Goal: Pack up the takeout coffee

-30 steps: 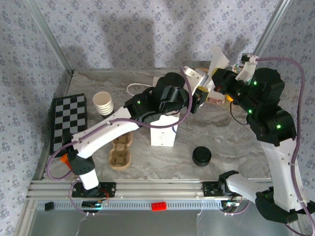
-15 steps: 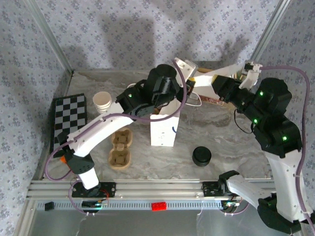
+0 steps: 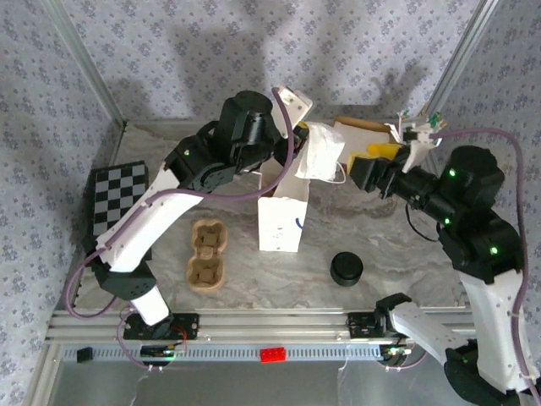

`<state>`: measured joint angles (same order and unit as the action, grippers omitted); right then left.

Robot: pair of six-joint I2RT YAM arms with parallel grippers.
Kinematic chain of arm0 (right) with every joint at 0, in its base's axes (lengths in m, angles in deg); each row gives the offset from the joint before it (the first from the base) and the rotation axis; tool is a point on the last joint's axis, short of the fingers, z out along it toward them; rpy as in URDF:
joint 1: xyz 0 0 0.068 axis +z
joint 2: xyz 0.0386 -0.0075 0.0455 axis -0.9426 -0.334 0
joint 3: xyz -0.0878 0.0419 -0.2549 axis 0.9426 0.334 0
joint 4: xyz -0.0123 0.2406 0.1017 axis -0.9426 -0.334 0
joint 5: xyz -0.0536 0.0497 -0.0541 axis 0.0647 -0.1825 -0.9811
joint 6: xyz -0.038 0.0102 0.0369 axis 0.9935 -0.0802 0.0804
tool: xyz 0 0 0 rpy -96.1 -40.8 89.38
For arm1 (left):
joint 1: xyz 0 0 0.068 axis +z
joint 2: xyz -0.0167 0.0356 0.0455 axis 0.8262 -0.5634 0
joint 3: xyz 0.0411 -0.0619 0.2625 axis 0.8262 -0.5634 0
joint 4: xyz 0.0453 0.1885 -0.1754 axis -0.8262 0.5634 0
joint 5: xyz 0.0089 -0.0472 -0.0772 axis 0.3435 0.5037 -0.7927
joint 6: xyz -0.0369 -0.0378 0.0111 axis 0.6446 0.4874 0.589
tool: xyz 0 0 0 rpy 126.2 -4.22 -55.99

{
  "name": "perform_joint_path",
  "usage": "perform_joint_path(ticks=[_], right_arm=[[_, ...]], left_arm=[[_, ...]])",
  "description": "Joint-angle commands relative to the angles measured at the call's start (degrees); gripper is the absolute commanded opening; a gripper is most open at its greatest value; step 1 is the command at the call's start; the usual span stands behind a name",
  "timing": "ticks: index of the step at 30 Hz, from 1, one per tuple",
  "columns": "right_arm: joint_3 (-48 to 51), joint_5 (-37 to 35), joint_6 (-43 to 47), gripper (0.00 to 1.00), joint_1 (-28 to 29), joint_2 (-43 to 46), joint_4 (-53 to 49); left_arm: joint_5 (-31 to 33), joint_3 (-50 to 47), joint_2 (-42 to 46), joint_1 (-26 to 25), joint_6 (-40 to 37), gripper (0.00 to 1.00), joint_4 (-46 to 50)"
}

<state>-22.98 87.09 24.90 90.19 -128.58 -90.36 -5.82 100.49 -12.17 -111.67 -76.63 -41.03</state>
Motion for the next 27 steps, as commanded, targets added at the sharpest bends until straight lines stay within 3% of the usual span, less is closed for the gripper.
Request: perform_joint_path(ticks=[1,11,17,21,27], right_arm=[[0.6,5.4,9.6,0.67,0.2,-3.2,-0.2],[2.1,11.4,34.2,0.87,1.1,-6.5,2.6],[2.0,16.2,44.1,0.98,3.5,-7.3,4.2],[-0.4,15.9,46.0,0.96,5.0,-9.6,4.1],[-2.9,16.9,46.6,0.74,7.3,-13.6,2.3]], left_arm=[[-2.7,1.7,2.4,0.3,-2.3,0.0,2.7],[-7.8,1.9,5.9,0.4,-2.8,0.0,5.7],[-10.9,1.6,7.1,0.5,-2.5,0.0,6.5],[-12.7,1.9,7.1,0.4,-2.3,0.0,6.9],[-12.5,1.5,7.6,0.4,-2.0,0.0,7.0]])
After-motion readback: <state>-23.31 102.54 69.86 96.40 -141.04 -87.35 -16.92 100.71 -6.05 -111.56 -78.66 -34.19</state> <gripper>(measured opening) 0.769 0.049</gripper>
